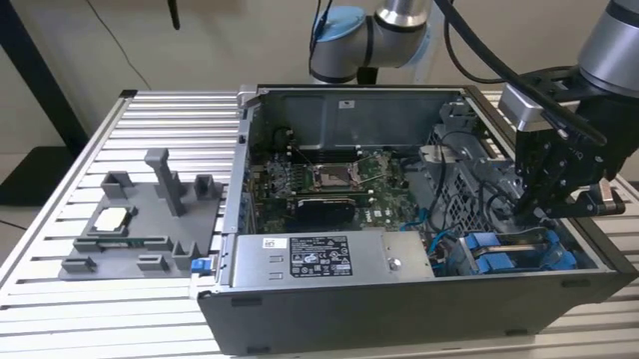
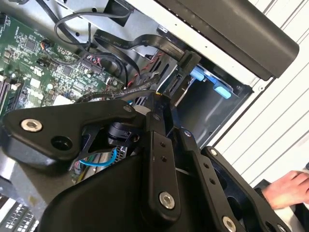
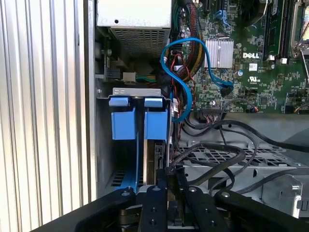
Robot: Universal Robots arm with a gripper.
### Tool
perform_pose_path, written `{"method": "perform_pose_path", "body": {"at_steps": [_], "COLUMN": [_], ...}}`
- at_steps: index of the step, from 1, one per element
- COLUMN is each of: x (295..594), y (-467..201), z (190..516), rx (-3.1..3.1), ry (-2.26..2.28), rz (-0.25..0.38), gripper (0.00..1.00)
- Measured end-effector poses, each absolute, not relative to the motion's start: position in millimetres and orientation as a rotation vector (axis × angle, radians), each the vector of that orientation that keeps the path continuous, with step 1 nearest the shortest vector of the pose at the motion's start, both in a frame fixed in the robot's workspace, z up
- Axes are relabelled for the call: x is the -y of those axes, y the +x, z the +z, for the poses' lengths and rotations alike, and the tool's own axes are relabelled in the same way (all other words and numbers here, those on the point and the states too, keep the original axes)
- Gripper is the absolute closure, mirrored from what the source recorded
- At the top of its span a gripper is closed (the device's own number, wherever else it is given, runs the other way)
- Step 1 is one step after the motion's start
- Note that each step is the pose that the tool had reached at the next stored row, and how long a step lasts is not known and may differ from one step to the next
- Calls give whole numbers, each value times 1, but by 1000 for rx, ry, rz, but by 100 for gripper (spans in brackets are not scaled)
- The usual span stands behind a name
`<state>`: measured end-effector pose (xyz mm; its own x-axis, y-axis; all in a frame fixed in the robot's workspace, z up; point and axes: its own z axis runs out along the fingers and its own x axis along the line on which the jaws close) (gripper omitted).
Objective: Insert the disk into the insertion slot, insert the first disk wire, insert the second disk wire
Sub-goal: 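Insert the first disk wire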
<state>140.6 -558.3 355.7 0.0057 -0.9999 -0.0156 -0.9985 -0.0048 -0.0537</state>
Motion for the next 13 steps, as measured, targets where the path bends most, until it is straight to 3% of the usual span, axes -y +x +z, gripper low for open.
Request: {"method": "perform_pose_path", "body": {"at_steps": [13], "x": [560], "y": [151], "z": [353], "rx": [-2196], "ry": [-2207], "rz": [-8], "gripper": [81]}}
